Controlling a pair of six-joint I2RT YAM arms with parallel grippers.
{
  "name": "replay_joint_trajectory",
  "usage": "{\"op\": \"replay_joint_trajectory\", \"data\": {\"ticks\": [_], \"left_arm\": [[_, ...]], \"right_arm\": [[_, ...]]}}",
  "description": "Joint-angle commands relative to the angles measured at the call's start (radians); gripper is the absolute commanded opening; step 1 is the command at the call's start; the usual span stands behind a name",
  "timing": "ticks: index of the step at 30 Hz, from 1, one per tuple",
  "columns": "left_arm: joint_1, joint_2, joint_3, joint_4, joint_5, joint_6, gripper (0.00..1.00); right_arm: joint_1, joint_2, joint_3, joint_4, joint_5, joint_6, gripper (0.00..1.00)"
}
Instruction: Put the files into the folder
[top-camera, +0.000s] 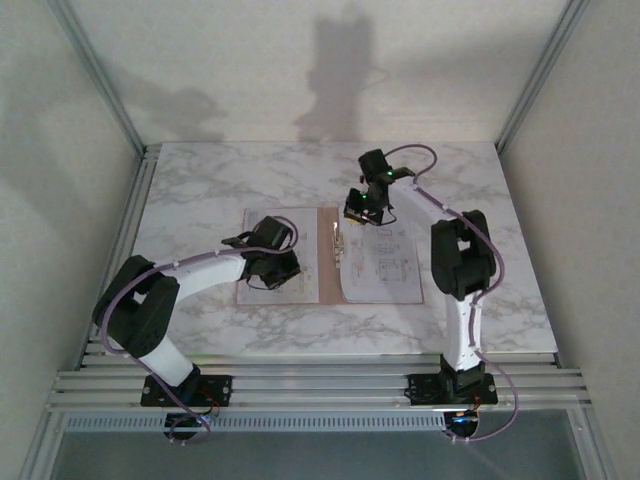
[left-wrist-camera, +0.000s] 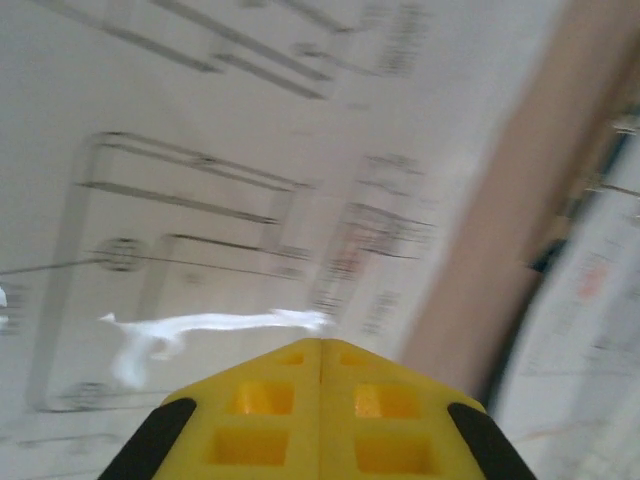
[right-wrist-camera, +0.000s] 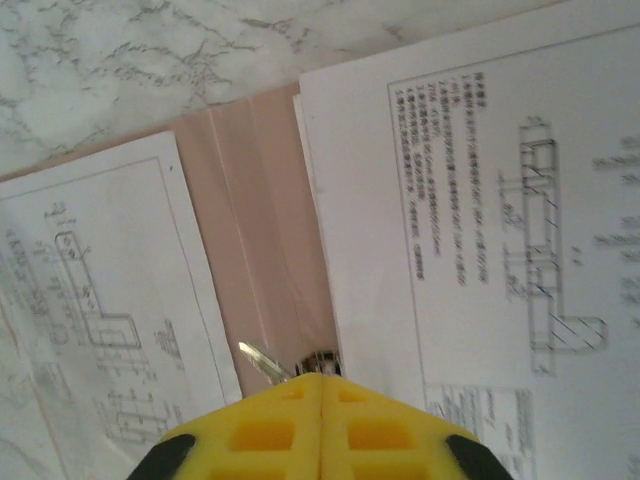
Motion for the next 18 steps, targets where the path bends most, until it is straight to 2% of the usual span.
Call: {"op": "replay_joint_trajectory", "data": {"ticks": [1, 10, 18], "left_arm": [[0.016, -0.004, -0.033, -0.02, -0.024, 0.038, 0.04], [0.021, 0.014, -0.12, 0.052, -0.009, 0.01, 0.01], [0.021, 0.008, -0.153, 0.086, -0.012, -0.048, 0.01]], "right_arm": [[0.019, 0.072, 0.11, -0.091, 0.002, -0.028, 0.04], [0.045, 0.204, 0.277, -0.178, -0.021, -0.038, 0.03], [0.058, 0.125, 0.218, -0.164, -0.066, -0.043, 0.02]]}}
